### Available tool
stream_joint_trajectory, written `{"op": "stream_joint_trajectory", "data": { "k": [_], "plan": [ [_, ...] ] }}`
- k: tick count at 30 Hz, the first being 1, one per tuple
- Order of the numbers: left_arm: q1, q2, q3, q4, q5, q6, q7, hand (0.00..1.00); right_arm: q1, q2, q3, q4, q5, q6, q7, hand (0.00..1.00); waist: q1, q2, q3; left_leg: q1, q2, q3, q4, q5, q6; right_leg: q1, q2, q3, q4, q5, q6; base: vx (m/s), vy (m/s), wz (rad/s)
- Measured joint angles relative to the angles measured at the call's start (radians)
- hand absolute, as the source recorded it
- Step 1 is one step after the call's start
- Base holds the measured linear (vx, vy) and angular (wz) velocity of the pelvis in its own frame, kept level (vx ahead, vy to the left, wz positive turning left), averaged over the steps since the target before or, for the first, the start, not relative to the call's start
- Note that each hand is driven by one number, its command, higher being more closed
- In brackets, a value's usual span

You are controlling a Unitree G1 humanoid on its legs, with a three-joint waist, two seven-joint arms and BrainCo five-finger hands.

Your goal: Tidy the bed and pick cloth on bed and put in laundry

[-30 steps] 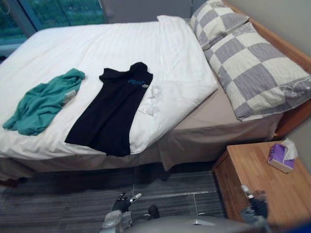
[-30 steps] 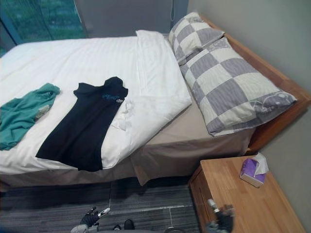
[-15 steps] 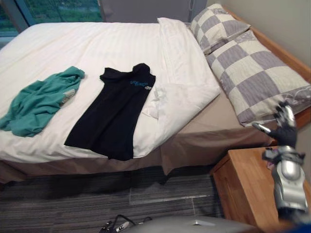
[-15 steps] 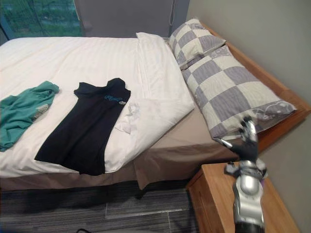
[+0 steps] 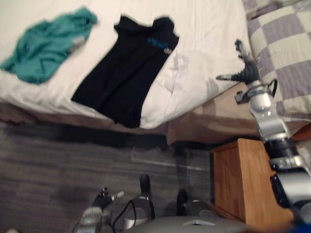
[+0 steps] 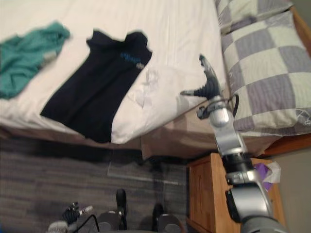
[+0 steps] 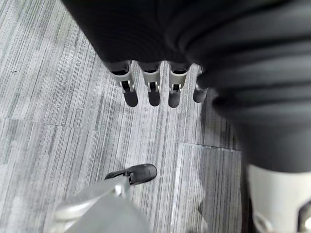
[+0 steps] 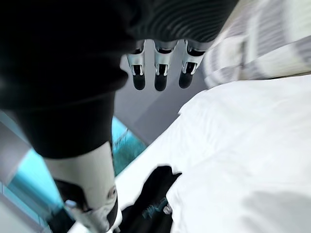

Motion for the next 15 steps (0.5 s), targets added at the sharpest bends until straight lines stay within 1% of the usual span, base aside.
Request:
{"op": "stream_joint_trajectory", "data": {
  "k": [2,3,4,5,7,9,10,13,15],
  "plan": [
    [-0.036,0.000,-0.001,-0.023,-0.040,-0.001,0.004,0.00,-0.088,-0.059,0.007,0.022,0.000,0.006,-0.009,0.00,0.011,0.027,0.048,-0.040,-0.002,-0.010,0.000,0.008,0.000,-0.046,-0.001,0.000,0.025,0.000,0.000,-0.13,0.024,0.10],
    [-0.043,0.002,-0.001,-0.029,-0.052,-0.003,0.004,0.00,-0.113,-0.080,0.015,0.026,0.000,0.008,-0.010,0.00,0.011,0.035,0.063,-0.053,-0.002,-0.017,0.003,0.010,0.000,-0.061,-0.001,-0.001,0.034,0.000,0.001,-0.16,0.040,0.14],
    [-0.062,0.005,0.000,-0.038,-0.072,-0.006,0.004,0.00,-0.157,-0.124,0.031,0.030,0.001,0.012,-0.011,0.00,0.011,0.048,0.093,-0.090,-0.003,-0.023,0.032,0.008,0.003,-0.093,-0.002,-0.002,0.056,-0.004,0.002,-0.16,0.040,0.13],
    [-0.085,0.010,-0.001,-0.039,-0.092,-0.007,0.006,0.00,-0.200,-0.154,0.040,0.042,0.001,0.012,-0.010,0.00,0.014,0.051,0.117,-0.140,-0.006,-0.026,0.084,-0.007,0.008,-0.130,-0.012,-0.001,0.088,-0.019,0.011,-0.15,0.036,0.14],
    [-0.124,0.011,-0.004,-0.041,-0.114,-0.007,0.014,0.00,-0.247,-0.174,0.040,0.071,0.000,0.021,-0.010,0.00,0.016,0.061,0.141,-0.209,-0.003,-0.041,0.164,-0.028,0.014,-0.175,-0.016,-0.006,0.128,-0.031,0.010,-0.09,0.021,0.18],
    [-0.144,0.014,-0.021,-0.058,-0.122,-0.004,0.028,0.00,-0.260,-0.185,0.052,0.088,-0.012,0.040,-0.008,0.00,0.021,0.061,0.142,-0.267,0.002,-0.053,0.228,-0.043,0.020,-0.214,-0.017,-0.017,0.164,-0.045,0.011,-0.06,0.005,0.18],
    [-0.148,0.017,-0.038,-0.080,-0.133,-0.001,0.031,0.00,-0.260,-0.201,0.072,0.088,-0.036,0.054,-0.002,0.00,0.028,0.062,0.143,-0.296,0.006,-0.057,0.259,-0.055,0.016,-0.235,-0.018,-0.027,0.184,-0.054,0.009,-0.04,-0.008,0.15],
    [-0.156,0.015,-0.051,-0.130,-0.139,0.020,0.030,0.00,-0.261,-0.206,0.077,0.080,-0.043,0.069,0.015,0.00,0.046,0.063,0.144,-0.357,0.012,-0.063,0.309,-0.077,0.008,-0.294,-0.027,-0.035,0.242,-0.081,0.010,-0.03,-0.012,0.09],
    [-0.156,0.014,-0.066,-0.156,-0.144,0.024,0.030,0.00,-0.261,-0.206,0.078,0.051,-0.043,0.079,0.022,0.00,0.048,0.071,0.148,-0.401,0.018,-0.068,0.351,-0.090,0.006,-0.331,-0.031,-0.047,0.276,-0.097,0.012,-0.02,-0.027,0.07]
  ]
}}
